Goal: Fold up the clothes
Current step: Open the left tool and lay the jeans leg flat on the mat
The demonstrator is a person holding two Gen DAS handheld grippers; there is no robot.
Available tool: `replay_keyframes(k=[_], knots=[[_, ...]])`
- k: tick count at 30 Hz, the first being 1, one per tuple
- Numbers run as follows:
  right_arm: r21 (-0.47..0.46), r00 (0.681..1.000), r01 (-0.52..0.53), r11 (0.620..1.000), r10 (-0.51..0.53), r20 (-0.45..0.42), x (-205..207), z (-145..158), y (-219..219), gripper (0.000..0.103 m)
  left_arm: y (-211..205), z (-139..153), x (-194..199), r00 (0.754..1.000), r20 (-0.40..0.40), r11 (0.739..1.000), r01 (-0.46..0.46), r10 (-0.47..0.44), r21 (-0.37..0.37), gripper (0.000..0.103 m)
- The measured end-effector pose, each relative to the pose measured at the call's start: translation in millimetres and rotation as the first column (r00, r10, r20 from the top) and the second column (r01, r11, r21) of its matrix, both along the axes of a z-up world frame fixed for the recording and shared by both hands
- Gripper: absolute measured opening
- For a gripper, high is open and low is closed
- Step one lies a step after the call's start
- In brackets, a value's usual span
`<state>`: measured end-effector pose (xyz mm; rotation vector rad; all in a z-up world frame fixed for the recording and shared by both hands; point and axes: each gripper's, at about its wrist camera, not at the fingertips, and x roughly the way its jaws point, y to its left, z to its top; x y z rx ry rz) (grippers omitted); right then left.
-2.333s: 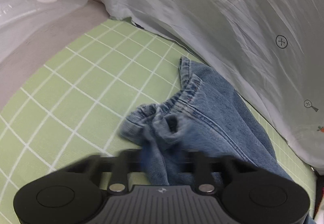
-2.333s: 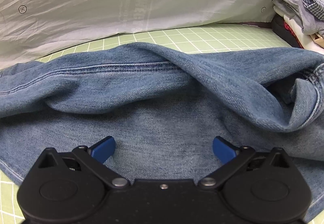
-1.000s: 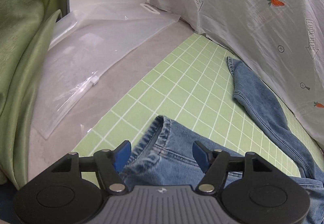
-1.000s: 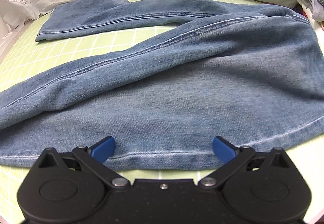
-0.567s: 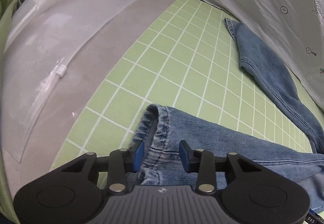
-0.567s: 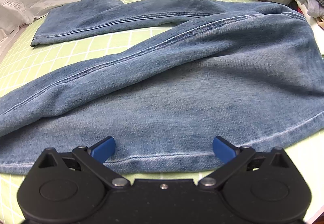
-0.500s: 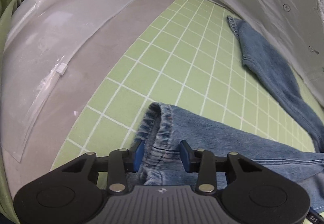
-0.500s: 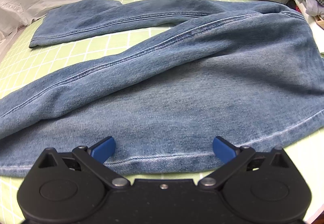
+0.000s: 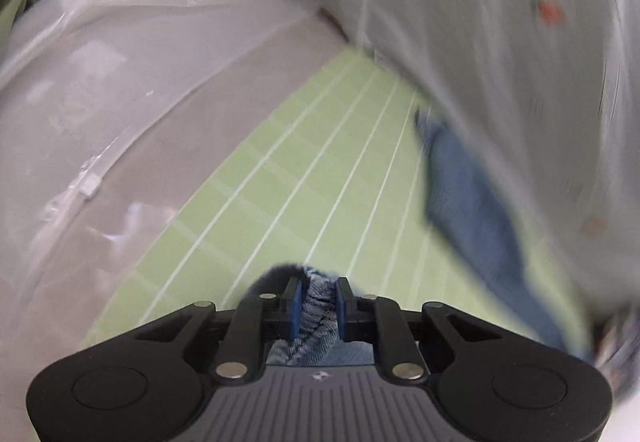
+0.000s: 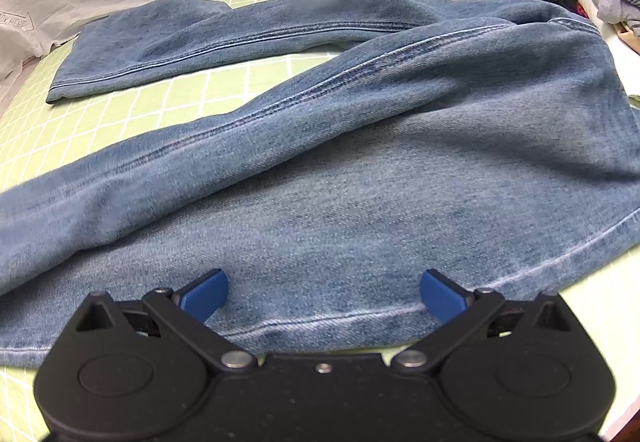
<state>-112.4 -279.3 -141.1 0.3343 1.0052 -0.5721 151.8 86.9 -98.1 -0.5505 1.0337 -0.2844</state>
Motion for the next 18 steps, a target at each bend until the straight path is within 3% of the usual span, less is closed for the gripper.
replay_keyframes(k=[1, 2, 4, 6, 8, 10, 13, 18], knots=[[0.0, 1.0, 0.0, 1.0, 0.0, 0.0, 0.0, -0.1, -0.1, 0.103, 7.9, 1.8, 6.4, 0.998, 0.015, 0.995, -0.06, 0.061, -0.083, 0.018], [0.0, 1.0, 0.001, 1.0, -0.001, 0.001, 0.0, -0.1, -0.1, 0.103, 10.9, 1.8, 11.3, 0.993, 0.025, 0.988, -0.111, 0.114, -0.103, 0.018], [-0.001, 1.0, 0.001, 1.0, -0.001, 0.001, 0.1, -0.2, -0.3, 0.103, 2.1, 6.0, 21.6, 0.986, 0.076, 0.989, -0.149, 0.147, 0.022, 0.018], [-0.001, 1.0, 0.002, 1.0, -0.002, 0.002, 0.1, -0.3, -0.4, 0.103, -10.7, 8.6, 28.4, 0.99, 0.076, 0.978, -0.127, 0.116, 0.163, 0.028], [0.001, 1.0, 0.004, 1.0, -0.004, -0.001, 0.1, 0.3, -1.0, 0.103, -19.1, 4.7, 20.8, 0.996, 0.054, 0.98, -0.079, 0.07, 0.182, 0.055], [0.006, 1.0, 0.009, 1.0, -0.009, -0.007, 1.2, 1.0, -1.3, 0.103, -27.3, 0.6, 12.5, 0.999, 0.031, 0.981, -0.03, 0.024, 0.194, 0.07], [0.012, 1.0, 0.015, 1.0, -0.015, -0.016, 2.9, 2.1, -1.8, 0.103, -39.5, -5.7, 0.0, 0.999, -0.005, 0.977, 0.044, -0.044, 0.21, 0.078], [0.022, 0.999, 0.026, 0.999, -0.025, -0.03, 5.7, 3.8, -2.6, 0.103, -79.7, -9.7, -24.5, 0.987, -0.039, 0.962, 0.161, -0.156, 0.222, 0.08]])
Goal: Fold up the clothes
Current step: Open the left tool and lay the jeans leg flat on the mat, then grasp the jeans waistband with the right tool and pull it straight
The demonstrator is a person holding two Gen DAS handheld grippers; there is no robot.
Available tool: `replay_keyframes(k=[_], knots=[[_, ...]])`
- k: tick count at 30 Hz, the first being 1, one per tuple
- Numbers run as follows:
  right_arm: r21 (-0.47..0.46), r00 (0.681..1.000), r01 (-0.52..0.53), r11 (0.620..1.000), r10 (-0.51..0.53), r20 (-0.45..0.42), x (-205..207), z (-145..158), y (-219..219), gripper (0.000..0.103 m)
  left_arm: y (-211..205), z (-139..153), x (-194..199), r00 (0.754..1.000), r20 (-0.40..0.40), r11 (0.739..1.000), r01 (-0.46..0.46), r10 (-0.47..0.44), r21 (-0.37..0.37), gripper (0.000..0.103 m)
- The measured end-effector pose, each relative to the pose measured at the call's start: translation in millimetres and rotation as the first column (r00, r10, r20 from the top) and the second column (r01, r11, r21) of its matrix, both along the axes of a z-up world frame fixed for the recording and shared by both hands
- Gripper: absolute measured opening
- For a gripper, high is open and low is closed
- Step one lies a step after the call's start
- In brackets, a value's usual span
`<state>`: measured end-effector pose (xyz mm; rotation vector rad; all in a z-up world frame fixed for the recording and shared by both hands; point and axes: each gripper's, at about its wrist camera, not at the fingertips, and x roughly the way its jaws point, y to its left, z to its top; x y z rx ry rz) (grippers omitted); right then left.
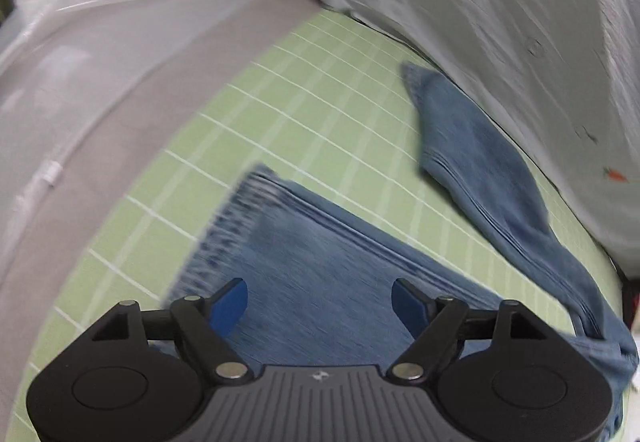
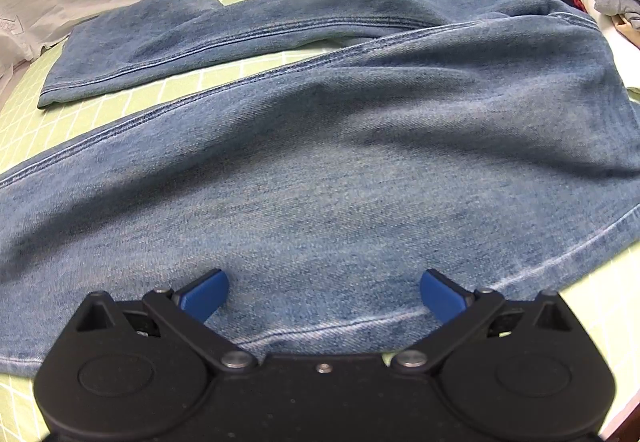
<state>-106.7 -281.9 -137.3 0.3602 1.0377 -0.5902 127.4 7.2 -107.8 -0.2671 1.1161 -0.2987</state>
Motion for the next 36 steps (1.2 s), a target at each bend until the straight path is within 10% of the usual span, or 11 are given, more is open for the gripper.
replay_keyframes(k=[11, 26, 36], knots=[[0.046, 0.983, -0.093, 0.995, 0.085, 0.161, -30.9, 8.2, -29.0, 0.103, -99.2, 34.7, -78.6, 0.966, 0.119, 0.972, 0.219, -0.229, 0.088, 0.093], [-0.049, 0.939, 0.053, 0.997, -0.033, 0.343, -126.0, 73.0, -223.5, 0.103, -244.2, -23.6, -124.6, 0.979, -0.186, 0.981, 0.119, -0.09, 0.151, 0.097], [-0.129, 0.958, -0.09, 0.988, 0.121, 0.259, -71.9, 73.0, -373.2, 0.103, -308.2, -42.8, -118.8, 0.979, -0.203, 0.945, 0.079, -0.014, 0.317, 0.103]])
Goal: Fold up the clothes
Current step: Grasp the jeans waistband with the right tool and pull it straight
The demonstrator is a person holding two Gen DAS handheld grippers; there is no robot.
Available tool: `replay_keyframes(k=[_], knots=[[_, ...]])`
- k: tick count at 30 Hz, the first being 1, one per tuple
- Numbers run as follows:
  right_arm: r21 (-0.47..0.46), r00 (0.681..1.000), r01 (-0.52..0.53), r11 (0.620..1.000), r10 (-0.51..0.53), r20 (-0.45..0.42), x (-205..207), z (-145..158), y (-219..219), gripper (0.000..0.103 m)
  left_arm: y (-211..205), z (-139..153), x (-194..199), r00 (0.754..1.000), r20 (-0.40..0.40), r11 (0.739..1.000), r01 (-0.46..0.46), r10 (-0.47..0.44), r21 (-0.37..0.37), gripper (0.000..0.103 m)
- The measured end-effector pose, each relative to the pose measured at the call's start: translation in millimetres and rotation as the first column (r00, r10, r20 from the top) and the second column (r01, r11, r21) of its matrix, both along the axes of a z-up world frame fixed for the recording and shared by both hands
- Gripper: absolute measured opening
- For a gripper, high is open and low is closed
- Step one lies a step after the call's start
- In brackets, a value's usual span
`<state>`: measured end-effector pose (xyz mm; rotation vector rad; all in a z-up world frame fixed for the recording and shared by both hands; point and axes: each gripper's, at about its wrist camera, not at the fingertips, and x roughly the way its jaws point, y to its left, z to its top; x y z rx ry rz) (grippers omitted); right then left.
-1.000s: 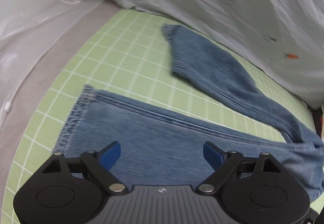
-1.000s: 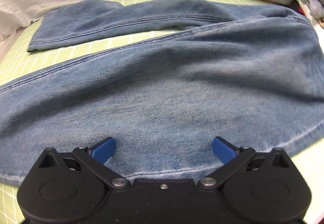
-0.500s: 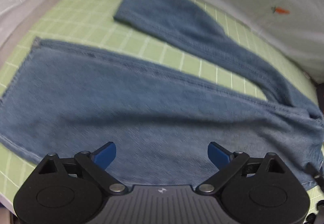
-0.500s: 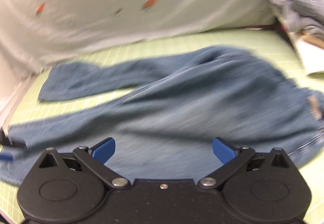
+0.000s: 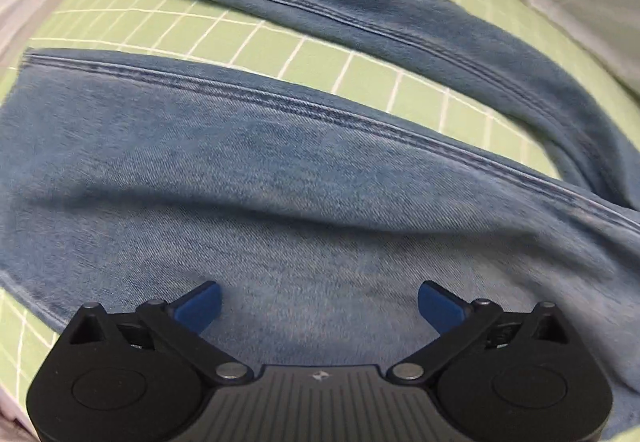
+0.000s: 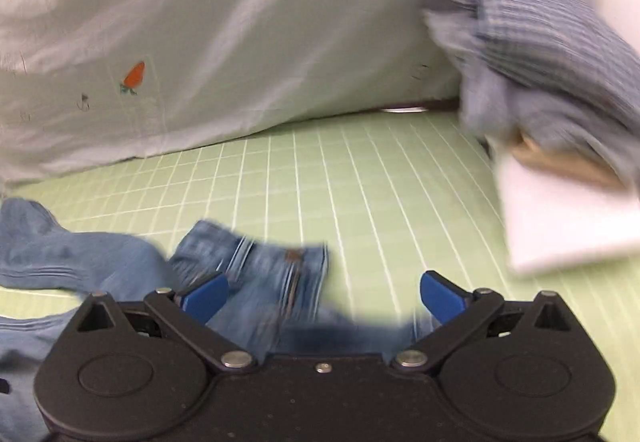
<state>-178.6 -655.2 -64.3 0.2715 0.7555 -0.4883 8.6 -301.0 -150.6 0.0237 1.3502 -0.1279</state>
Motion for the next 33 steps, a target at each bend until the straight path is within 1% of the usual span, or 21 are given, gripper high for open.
replay_keyframes(k=[2, 4, 6, 8, 11, 12, 15, 16, 17, 18, 19, 20, 22, 23, 25, 26, 28, 29, 30, 32, 33], knots=[[0.011, 0.993, -0.111, 0.994, 0.111, -0.036, 30.0, -11.2, -10.7, 0.103, -10.0, -1.9, 2.2, 1.0, 0.003, 0.999, 0.001, -0.001, 0.046, 0.103], [0.026, 0.973, -0.22, 0.975, 0.222, -0.07, 59.9, -22.3, -21.3, 0.103, -17.4, -2.8, 4.4, 1.0, 0.005, 0.997, 0.002, -0.003, 0.073, 0.103], [0.045, 0.939, -0.326, 0.944, 0.329, -0.102, 89.7, -33.5, -31.7, 0.103, -17.4, -2.6, 7.3, 1.0, -0.007, 0.997, -0.006, 0.006, 0.072, 0.103], [0.081, 0.901, -0.415, 0.906, 0.422, -0.103, 107.5, -43.1, -28.4, 0.103, -16.2, -1.8, 7.9, 1.0, -0.014, 0.997, -0.007, 0.008, 0.073, 0.103], [0.114, 0.848, -0.502, 0.857, 0.514, -0.129, 127.2, -57.6, -21.9, 0.098, -14.3, -0.5, 8.7, 1.0, -0.024, 0.997, -0.009, 0.011, 0.074, 0.103], [0.118, 0.831, -0.526, 0.842, 0.538, -0.139, 131.9, -61.8, -20.6, 0.094, -13.7, 0.0, 9.0, 1.0, -0.027, 0.997, -0.01, 0.012, 0.074, 0.103], [0.151, 0.802, -0.564, 0.812, 0.582, -0.132, 138.5, -66.7, -21.1, 0.083, -11.9, 1.2, 9.7, 0.999, -0.037, 0.997, -0.012, 0.015, 0.075, 0.103], [0.166, 0.788, -0.583, 0.795, 0.604, -0.122, 139.2, -67.0, -21.1, 0.075, -11.3, 1.7, 10.0, 0.999, -0.04, 0.997, -0.013, 0.016, 0.075, 0.103], [0.181, 0.773, -0.602, 0.778, 0.625, -0.112, 139.8, -67.2, -21.1, 0.073, -10.6, 2.1, 10.2, 0.999, -0.044, 0.997, -0.014, 0.017, 0.075, 0.103], [0.195, 0.757, -0.621, 0.759, 0.646, -0.102, 140.4, -67.3, -21.1, 0.064, -10.0, 2.5, 10.5, 0.999, -0.047, 0.997, -0.014, 0.018, 0.076, 0.103], [0.203, 0.733, -0.649, 0.733, 0.674, -0.091, 140.1, -66.5, -20.9, 0.05, -9.4, 3.0, 10.8, 0.999, -0.05, 0.997, -0.015, 0.019, 0.076, 0.103], [0.204, 0.72, -0.664, 0.72, 0.689, -0.088, 141.0, -65.4, -20.8, 0.045, -8.8, 3.4, 11.0, 0.998, -0.054, 0.997, -0.016, 0.02, 0.076, 0.103], [0.179, 0.728, -0.662, 0.727, 0.682, -0.077, 141.0, -60.7, -23.1, 0.027, -7.5, 4.3, 11.5, 0.998, -0.06, 0.997, -0.017, 0.022, 0.077, 0.103], [0.165, 0.733, -0.66, 0.733, 0.676, -0.071, 140.9, -58.2, -24.6, 0.026, -7.1, 5.2, 10.8, 0.998, -0.06, 0.997, -0.018, 0.022, 0.077, 0.103], [0.056, 0.81, -0.578, 0.814, 0.581, -0.077, 137.8, -44.5, -42.5, 0.022, -6.2, 7.1, 9.2, 0.998, -0.058, 0.997, -0.018, 0.023, 0.076, 0.103], [0.001, 0.845, -0.531, 0.848, 0.529, -0.074, 136.2, -37.6, -51.7, 0.022, -5.7, 8.0, 8.5, 0.998, -0.057, 0.997, -0.019, 0.023, 0.076, 0.103], [-0.138, 0.932, -0.362, 0.922, 0.359, -0.047, 131.1, -18.2, -83.6, 0.02, -4.8, 10.0, 6.9, 0.998, -0.056, 0.997, -0.019, 0.023, 0.076, 0.103], [-0.212, 0.964, -0.264, 0.941, 0.261, -0.04, 128.6, -9.4, -98.7, 0.02, -4.3, 10.9, 6.1, 0.998, -0.055, 0.997, -0.019, 0.024, 0.076, 0.103], [-0.263, 0.985, -0.172, 0.95, 0.171, -0.027, 125.6, -3.1, -113.6, 0.02, -3.9, 11.9, 5.3, 0.998, -0.054, 0.997, -0.02, 0.024, 0.076, 0.103], [-0.257, 0.998, -0.067, 0.964, 0.068, -0.007, 119.7, 1.7, -137.8, 0.025, -2.9, 13.8, 3.7, 0.998, -0.052, 0.997, -0.02, 0.024, 0.076, 0.103], [-0.239, 0.999, -0.032, 0.97, 0.033, -0.001, 116.5, 2.5, -146.9, 0.036, -2.5, 14.7, 2.9, 0.998, -0.051, 0.997, -0.021, 0.025, 0.076, 0.103]])
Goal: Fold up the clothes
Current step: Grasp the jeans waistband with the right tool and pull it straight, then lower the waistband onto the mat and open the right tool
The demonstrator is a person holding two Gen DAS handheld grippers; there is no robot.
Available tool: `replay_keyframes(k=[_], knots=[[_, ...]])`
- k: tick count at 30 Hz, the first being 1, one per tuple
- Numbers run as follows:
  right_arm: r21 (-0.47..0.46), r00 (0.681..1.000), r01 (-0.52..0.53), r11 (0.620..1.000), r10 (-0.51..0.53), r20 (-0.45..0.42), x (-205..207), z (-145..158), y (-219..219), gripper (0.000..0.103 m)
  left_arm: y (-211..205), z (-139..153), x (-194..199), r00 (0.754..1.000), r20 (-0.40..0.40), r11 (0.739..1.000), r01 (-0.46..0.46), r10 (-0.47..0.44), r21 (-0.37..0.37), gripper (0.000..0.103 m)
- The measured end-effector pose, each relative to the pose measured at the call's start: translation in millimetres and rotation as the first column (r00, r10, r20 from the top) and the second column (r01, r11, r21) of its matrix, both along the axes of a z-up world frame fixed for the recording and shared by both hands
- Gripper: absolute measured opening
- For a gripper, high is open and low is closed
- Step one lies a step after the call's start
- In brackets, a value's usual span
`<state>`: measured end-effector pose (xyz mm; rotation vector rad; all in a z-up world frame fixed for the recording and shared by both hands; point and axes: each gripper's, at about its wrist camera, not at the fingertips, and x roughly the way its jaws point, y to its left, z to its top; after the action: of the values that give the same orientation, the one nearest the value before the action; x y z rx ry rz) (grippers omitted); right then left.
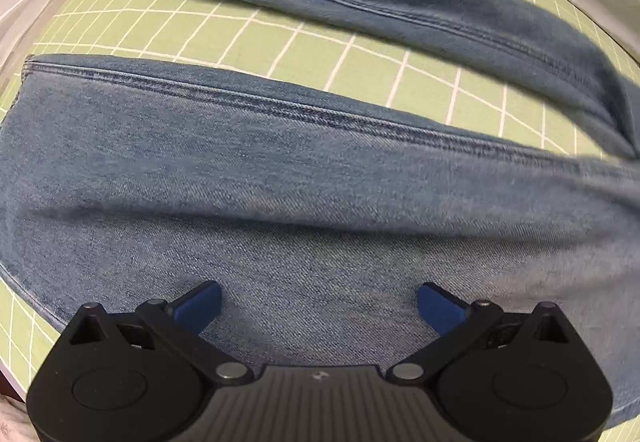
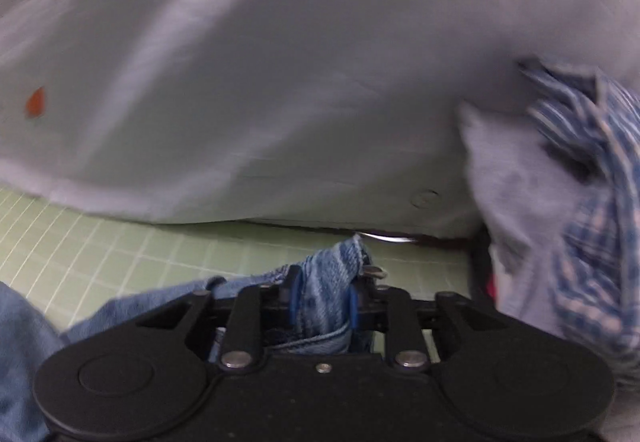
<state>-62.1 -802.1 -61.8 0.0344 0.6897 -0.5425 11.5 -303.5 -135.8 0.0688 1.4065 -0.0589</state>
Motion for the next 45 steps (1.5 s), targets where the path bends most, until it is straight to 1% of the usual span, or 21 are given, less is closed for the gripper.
replay_keyframes(k=[1, 4, 6, 9, 12, 16, 18, 20, 21, 22, 23, 24, 25, 28, 30, 34, 36, 38, 40, 42, 45], knots=[[0.009, 1.0, 0.007, 1.0, -0.007, 0.005, -7.1, -0.1, 3.3, 0.045, 0.5, 1.0, -0.8, 1.0, 0.001, 1.0, 0.0, 0.0, 0.0, 0.103], [0.036, 0.999, 0.027, 0.999, -0.028, 0.021, -28.8, -0.2, 13.4, 0.082, 1.8, 3.8, -3.2, 1.0, 0.003, 1.0, -0.001, 0.001, 0.0, 0.103], [0.106, 0.995, 0.081, 0.991, -0.086, 0.045, -57.0, -2.7, 23.6, 0.092, -0.3, 6.4, -5.4, 1.0, 0.007, 1.0, -0.006, 0.006, -0.001, 0.103], [0.2, 0.978, 0.202, 0.959, -0.209, 0.014, -102.6, -16.5, 45.2, 0.096, -1.3, 10.1, -9.9, 1.0, 0.005, 1.0, -0.013, 0.013, 0.0, 0.103], [0.263, 0.939, 0.34, 0.903, -0.34, -0.046, -147.7, -34.5, 68.2, 0.096, -6.0, 16.1, -10.4, 1.0, -0.005, 1.0, -0.016, 0.015, -0.004, 0.103], [0.382, 0.833, 0.531, 0.757, -0.549, -0.071, -203.4, -54.8, 86.7, 0.096, -16.0, 33.6, -13.2, 1.0, -0.005, 0.996, -0.013, 0.013, -0.086, 0.103], [0.439, 0.813, 0.546, 0.713, -0.577, -0.075, -214.6, -62.7, 89.4, 0.095, -21.6, 44.5, -22.3, 1.0, 0.012, 0.992, 0.017, -0.015, -0.126, 0.103], [0.485, 0.817, 0.525, 0.699, -0.573, -0.059, -219.9, -69.3, 92.5, 0.088, -30.1, 56.9, -34.2, 0.997, 0.045, 0.989, 0.073, -0.068, -0.125, 0.103], [0.496, 0.83, 0.501, 0.71, -0.557, -0.041, -218.9, -70.7, 93.3, 0.077, -31.9, 60.2, -41.7, 0.994, 0.065, 0.988, 0.095, -0.088, -0.124, 0.103], [0.505, 0.841, 0.476, 0.72, -0.54, -0.023, -217.8, -72.0, 94.2, 0.058, -33.4, 63.2, -49.4, 0.991, 0.085, 0.986, 0.117, -0.107, -0.121, 0.103], [0.493, 0.848, 0.468, 0.733, -0.529, -0.019, -216.3, -71.0, 96.2, 0.051, -26.5, 66.4, -55.2, 0.988, 0.102, 0.983, 0.13, -0.117, -0.127, 0.103], [0.482, 0.855, 0.46, 0.746, -0.518, -0.015, -214.7, -70.0, 98.3, 0.033, -30.8, 59.6, -56.7, 0.986, 0.117, 0.981, 0.137, -0.121, -0.137, 0.103], [0.47, 0.862, 0.451, 0.758, -0.507, -0.011, -213.4, -69.1, 100.4, 0.023, -38.4, 57.4, -63.5, 0.984, 0.131, 0.979, 0.138, -0.119, -0.149, 0.103], [0.426, 0.865, 0.45, 0.785, -0.502, 0.009, -233.0, -63.4, 108.3, 0.018, -37.5, 55.7, -68.8, 0.98, 0.169, 0.975, 0.138, -0.108, -0.173, 0.103], [0.35, 0.85, 0.494, 0.796, -0.528, 0.001, -254.4, -59.0, 115.6, 0.018, -31.5, 54.1, -73.1, 0.977, 0.195, 0.975, 0.128, -0.091, -0.184, 0.103], [0.271, 0.811, 0.578, 0.77, -0.579, -0.084, -290.8, -63.8, 114.4, 0.019, -12.1, 57.6, -86.7, 0.974, 0.225, 0.975, 0.076, -0.027, -0.208, 0.103], [0.258, 0.807, 0.587, 0.768, -0.579, -0.114, -296.0, -61.2, 115.1, 0.027, 0.6, 65.1, -94.1, 0.972, 0.235, 0.975, 0.056, -0.004, -0.214, 0.103], [0.226, 0.799, 0.6, 0.767, -0.588, -0.125, -296.2, -55.5, 118.7, 0.049, 11.1, 67.9, -93.9, 0.971, 0.239, 0.977, 0.035, 0.017, -0.212, 0.103], [0.179, 0.788, 0.615, 0.768, -0.607, -0.104, -290.3, -46.5, 126.7, 0.088, 22.1, 70.4, -89.1, 0.969, 0.243, 0.977, 0.02, 0.033, -0.211, 0.103], [0.16, 0.79, 0.611, 0.775, -0.61, -0.063, -280.1, -37.5, 138.9, 0.101, 33.2, 72.8, -84.2, 0.967, 0.248, 0.978, 0.005, 0.048, -0.21, 0.103], [0.175, 0.808, 0.583, 0.793, -0.589, -0.023, -256.5, -27.7, 156.2, 0.103, 53.6, 76.3, -73.4, 0.964, 0.257, 0.976, -0.007, 0.064, -0.216, 0.103]])
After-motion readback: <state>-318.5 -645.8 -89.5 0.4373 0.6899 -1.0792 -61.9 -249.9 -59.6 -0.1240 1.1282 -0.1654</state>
